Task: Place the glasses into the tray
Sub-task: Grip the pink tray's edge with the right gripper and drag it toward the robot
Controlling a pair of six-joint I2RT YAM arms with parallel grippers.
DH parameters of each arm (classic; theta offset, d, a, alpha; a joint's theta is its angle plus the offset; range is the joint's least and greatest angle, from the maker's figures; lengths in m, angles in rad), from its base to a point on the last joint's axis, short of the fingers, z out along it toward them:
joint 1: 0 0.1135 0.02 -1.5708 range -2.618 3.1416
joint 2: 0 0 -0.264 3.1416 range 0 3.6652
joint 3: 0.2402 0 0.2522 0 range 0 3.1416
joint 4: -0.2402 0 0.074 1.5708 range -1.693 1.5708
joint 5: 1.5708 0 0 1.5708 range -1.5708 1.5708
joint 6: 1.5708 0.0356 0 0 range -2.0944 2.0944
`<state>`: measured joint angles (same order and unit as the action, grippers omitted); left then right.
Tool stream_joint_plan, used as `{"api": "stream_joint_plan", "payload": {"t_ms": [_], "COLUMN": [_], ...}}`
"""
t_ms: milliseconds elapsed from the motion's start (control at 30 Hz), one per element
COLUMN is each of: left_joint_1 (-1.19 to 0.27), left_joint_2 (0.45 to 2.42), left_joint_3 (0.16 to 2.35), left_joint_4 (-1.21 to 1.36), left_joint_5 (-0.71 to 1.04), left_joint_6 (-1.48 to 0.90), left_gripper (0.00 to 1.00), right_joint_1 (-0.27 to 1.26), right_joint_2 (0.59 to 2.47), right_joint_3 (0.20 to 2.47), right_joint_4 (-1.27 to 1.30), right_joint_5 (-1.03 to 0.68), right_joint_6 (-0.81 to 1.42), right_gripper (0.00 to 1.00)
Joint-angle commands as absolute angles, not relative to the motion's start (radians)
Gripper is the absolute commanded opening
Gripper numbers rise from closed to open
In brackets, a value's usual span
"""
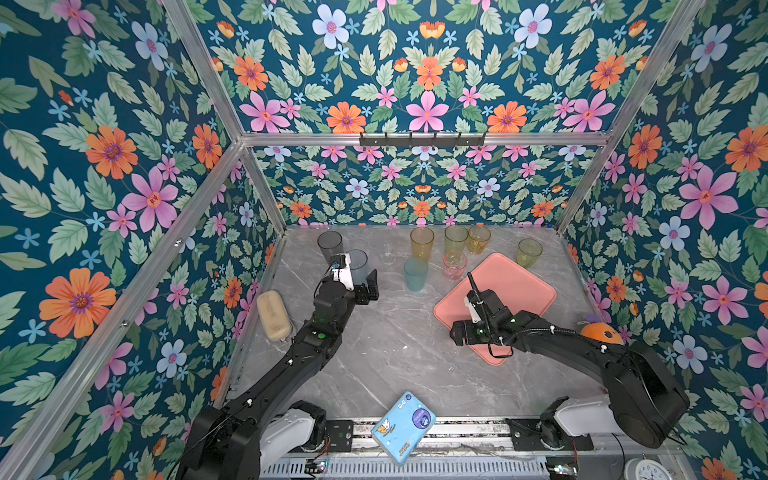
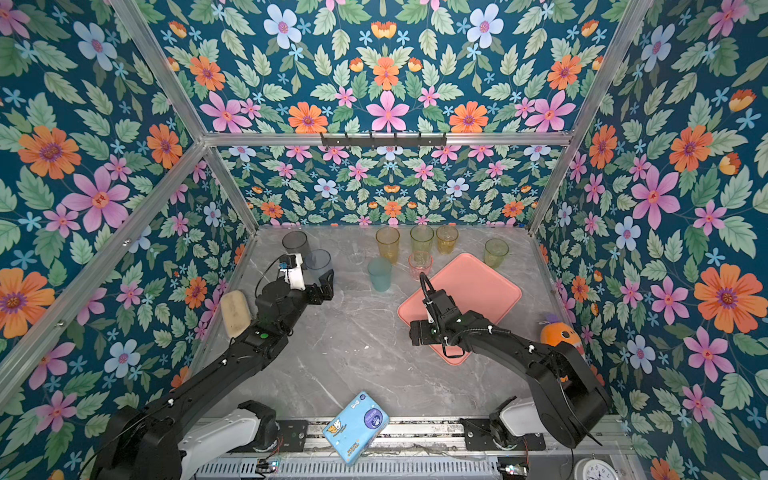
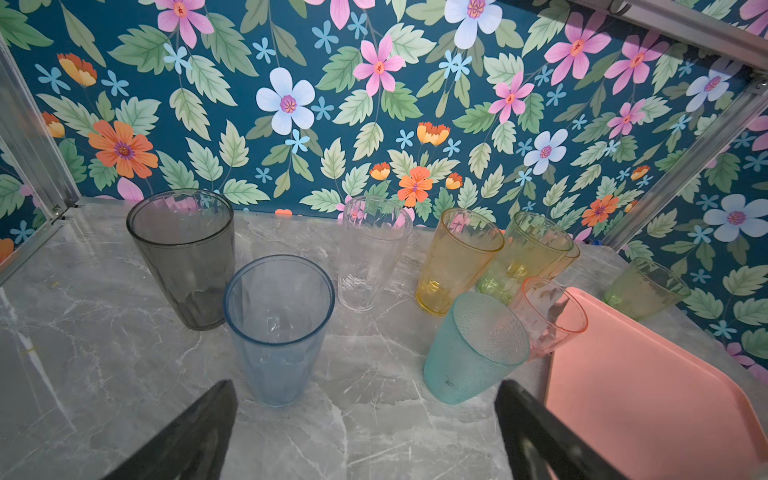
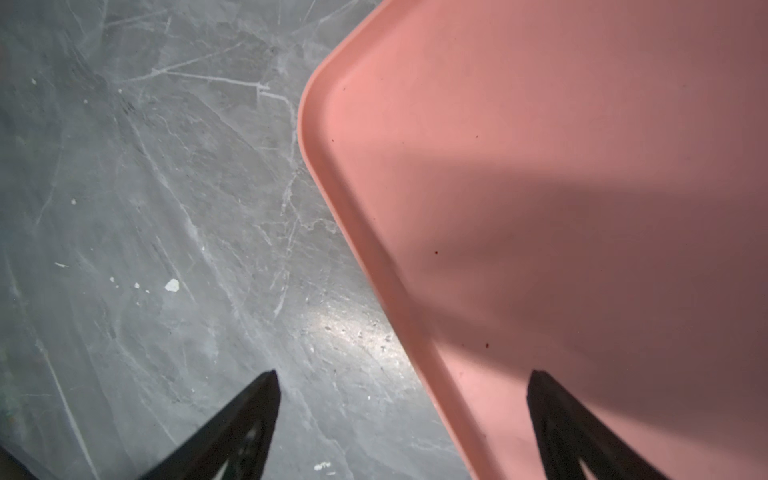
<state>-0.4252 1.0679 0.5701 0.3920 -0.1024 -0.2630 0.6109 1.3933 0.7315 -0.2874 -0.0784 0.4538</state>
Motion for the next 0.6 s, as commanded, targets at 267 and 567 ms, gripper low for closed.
{"api": "stream_joint_plan", "payload": {"t_ms": [267, 567], "left_joint_1": [-0.423, -0.423], "left_joint_2": [1.080, 1.074], "left_joint_3": [0.533, 0.534], "left_joint_4": [0.437, 0.430], "left_joint_5": [-0.088, -0.097], "left_joint_6": [-0.333, -0.313], "left_gripper": [1.00, 1.00], "right_joint_1": [0.647, 0.732], "right_joint_2": [1.441, 1.447], "right_joint_3": [0.729, 0.708], "right_joint_4": [-0.315, -0.334], "right_joint_5": [-0.111, -0.105], "right_joint_6": [0.547, 0.634], "right_gripper": [0.92, 0.91]}}
